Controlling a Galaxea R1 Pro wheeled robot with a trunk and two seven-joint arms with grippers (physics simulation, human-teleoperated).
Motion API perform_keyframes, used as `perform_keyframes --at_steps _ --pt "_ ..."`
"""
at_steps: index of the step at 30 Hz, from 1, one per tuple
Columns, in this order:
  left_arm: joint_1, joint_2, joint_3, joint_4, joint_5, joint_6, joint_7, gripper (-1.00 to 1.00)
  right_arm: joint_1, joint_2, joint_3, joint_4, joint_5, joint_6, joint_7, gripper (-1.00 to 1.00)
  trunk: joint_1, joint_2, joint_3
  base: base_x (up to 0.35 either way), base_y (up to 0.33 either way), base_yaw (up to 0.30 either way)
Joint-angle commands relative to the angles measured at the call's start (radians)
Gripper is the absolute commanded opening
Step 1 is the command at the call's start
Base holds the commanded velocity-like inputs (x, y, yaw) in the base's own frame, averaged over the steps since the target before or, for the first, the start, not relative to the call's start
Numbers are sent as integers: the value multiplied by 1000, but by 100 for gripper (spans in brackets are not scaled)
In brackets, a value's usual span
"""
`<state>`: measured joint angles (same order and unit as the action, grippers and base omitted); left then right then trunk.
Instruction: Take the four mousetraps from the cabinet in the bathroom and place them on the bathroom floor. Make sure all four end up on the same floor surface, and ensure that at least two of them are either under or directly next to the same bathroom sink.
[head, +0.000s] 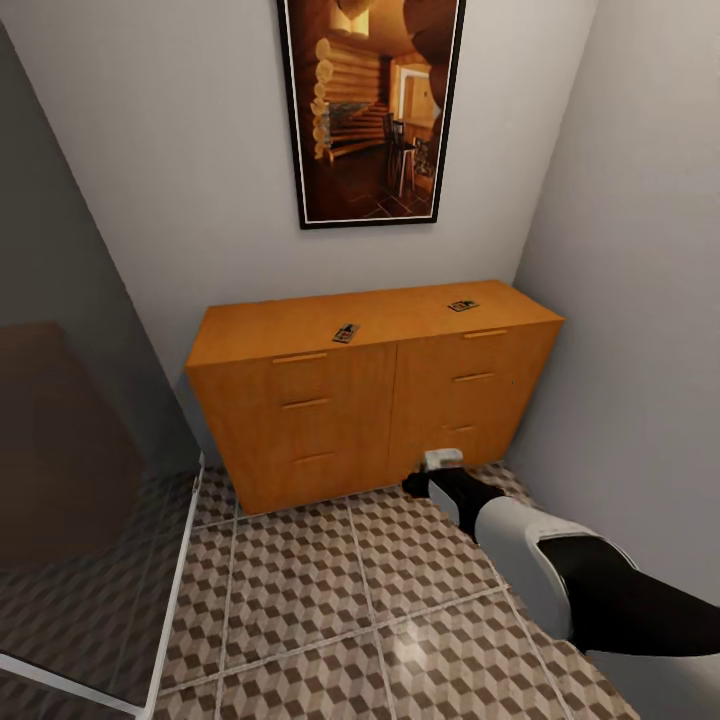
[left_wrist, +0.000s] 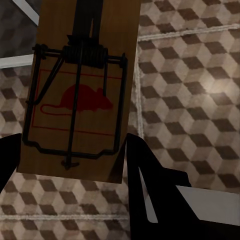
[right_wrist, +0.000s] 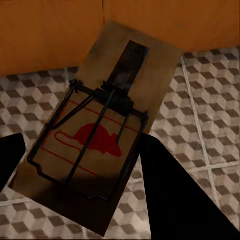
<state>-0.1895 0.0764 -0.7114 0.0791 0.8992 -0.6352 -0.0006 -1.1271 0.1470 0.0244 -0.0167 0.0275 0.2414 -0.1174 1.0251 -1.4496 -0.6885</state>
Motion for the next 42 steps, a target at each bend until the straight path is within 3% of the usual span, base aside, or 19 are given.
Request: perform_keyframes --at_steps 1,8,16,25,27,28,29,31,34,38,42 --pt "-1 -1 -7 2 0 -3 5 -100 27 -3 3 -2 1 -14 2 -100 0 0 -1 0 0 0" --pt "-1 -1 -8 2 0 -3 5 -100 188 -23 3 -2 12 -193 2 -100 0 0 -1 0 0 0" --pt "-1 0 -8 1 0 -4 6 -100 393 -28 4 -2 113 -438 2 -100 0 0 -1 0 0 0" --pt "-1 -5 -5 -3 -2 4 12 -100 531 -26 5 -1 141 -622 4 -100 0 0 -1 0 0 0" --pt "-1 -5 -4 -15 -3 39 12 -100 550 -21 6 0 142 -640 3 -100 0 0 -1 0 0 0" --pt "-1 -5 -4 -44 -4 110 13 -100 562 -18 6 0 142 -653 3 -100 0 0 -1 0 0 0" --pt "-1 -4 -4 -59 -4 139 14 -100 565 -18 6 0 142 -657 3 -100 0 0 -1 0 0 0" --pt "-2 7 -4 -141 -4 262 33 -100 574 -16 6 0 143 -669 3 -100 0 0 -1 0 0 0" --pt "-2 22 -4 -277 -9 371 93 -100 583 -15 6 0 143 -683 2 -100 0 0 -1 0 0 0" --pt "-2 29 -3 -393 -42 418 203 -100 597 -15 6 0 143 -701 2 -100 0 0 -1 0 0 0" --pt "-2 30 -3 -465 -109 431 280 -100 621 -15 6 0 143 -719 1 -100 0 0 -1 0 0 0"
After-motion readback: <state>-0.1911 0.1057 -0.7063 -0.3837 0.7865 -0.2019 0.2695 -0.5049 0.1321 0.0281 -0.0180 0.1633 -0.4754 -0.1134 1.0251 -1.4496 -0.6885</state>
